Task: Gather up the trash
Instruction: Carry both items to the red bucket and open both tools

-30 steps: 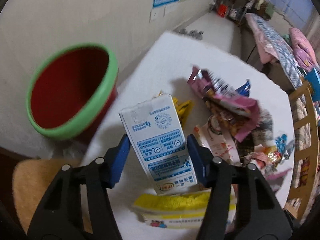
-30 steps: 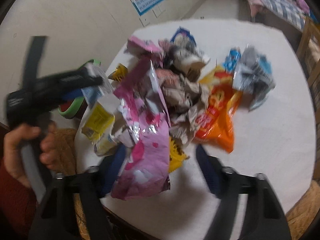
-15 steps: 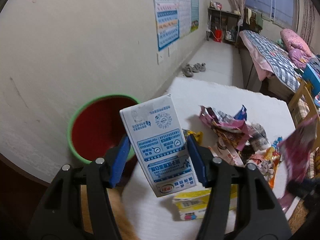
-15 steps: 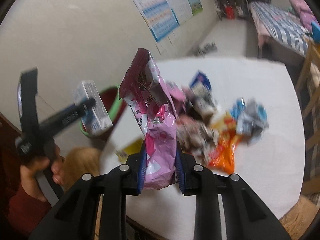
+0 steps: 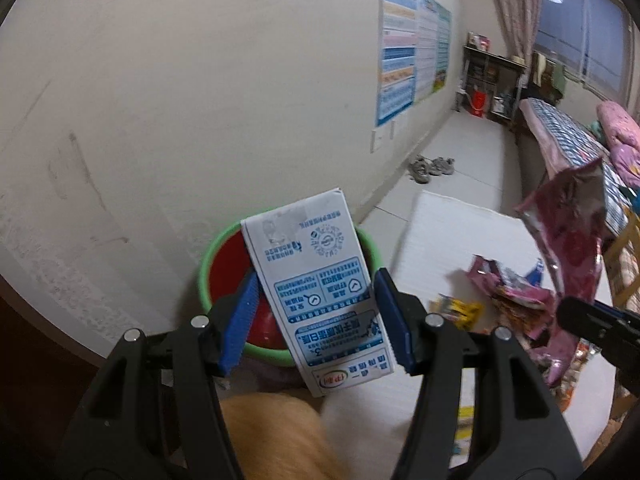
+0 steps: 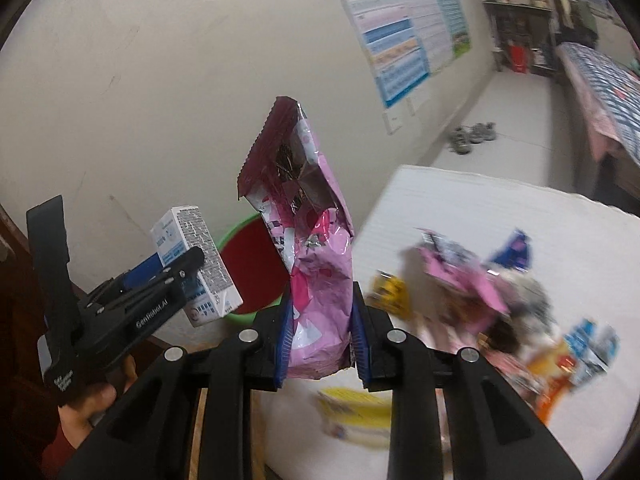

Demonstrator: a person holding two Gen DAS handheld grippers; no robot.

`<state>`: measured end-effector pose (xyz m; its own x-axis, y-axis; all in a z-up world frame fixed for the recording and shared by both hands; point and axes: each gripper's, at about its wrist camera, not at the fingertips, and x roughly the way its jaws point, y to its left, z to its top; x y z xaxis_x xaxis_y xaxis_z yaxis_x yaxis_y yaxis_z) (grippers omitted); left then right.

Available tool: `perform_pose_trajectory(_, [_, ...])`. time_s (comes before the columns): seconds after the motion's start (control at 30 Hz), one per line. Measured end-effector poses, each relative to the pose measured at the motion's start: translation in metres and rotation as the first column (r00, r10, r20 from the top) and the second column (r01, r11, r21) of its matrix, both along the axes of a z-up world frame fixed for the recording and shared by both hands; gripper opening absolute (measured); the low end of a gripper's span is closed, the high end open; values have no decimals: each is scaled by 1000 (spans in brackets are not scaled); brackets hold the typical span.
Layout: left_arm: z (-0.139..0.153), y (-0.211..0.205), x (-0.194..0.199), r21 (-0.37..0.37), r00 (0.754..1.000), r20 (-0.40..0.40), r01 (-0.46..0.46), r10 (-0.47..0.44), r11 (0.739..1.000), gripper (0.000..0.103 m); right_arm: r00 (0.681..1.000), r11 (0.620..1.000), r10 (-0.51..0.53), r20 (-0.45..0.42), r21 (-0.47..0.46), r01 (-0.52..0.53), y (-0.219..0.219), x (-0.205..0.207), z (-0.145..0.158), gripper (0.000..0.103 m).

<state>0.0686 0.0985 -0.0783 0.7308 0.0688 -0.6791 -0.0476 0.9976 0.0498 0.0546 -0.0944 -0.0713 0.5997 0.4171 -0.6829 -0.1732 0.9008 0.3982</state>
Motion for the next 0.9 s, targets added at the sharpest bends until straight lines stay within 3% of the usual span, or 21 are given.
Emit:
perform_pose_trajectory(0.3, [-14, 59, 42, -25, 996, -22, -90, 89, 996, 56, 996, 996, 84, -44, 19, -83, 65, 75, -22, 25])
perform_pose_trajectory(0.6, [-45, 84, 87, -82, 990, -86, -121, 114, 989, 56, 989, 993, 113, -98, 39, -109, 104, 128, -40, 26])
perform_pose_trajectory(0.7, [-52, 87, 97, -71, 987, -101, -135, 128, 988, 57, 988, 993, 120, -102, 33, -117, 113, 137, -43, 35])
perform_pose_trajectory(0.73, [-55, 88, 101, -63, 984, -110, -145, 138, 987, 60, 987, 992, 123, -102, 35, -120, 116, 137, -44, 41])
perform_pose_trajectory(0.77, [-57, 89, 103, -60, 984, -116, -145, 138, 988, 69, 987, 992, 126, -104, 35, -123, 118, 138, -45, 42])
perform_pose_trajectory(0.83, [-58, 89, 104, -52, 985, -113, -140, 133, 989, 76, 987, 992, 126, -102, 25, -124, 120, 136, -45, 47])
perform_pose_trajectory(0.9, [-58, 86, 107, -34, 985, -110, -139, 134, 990, 77, 987, 993, 121, -102, 27, -119, 119, 134, -45, 52])
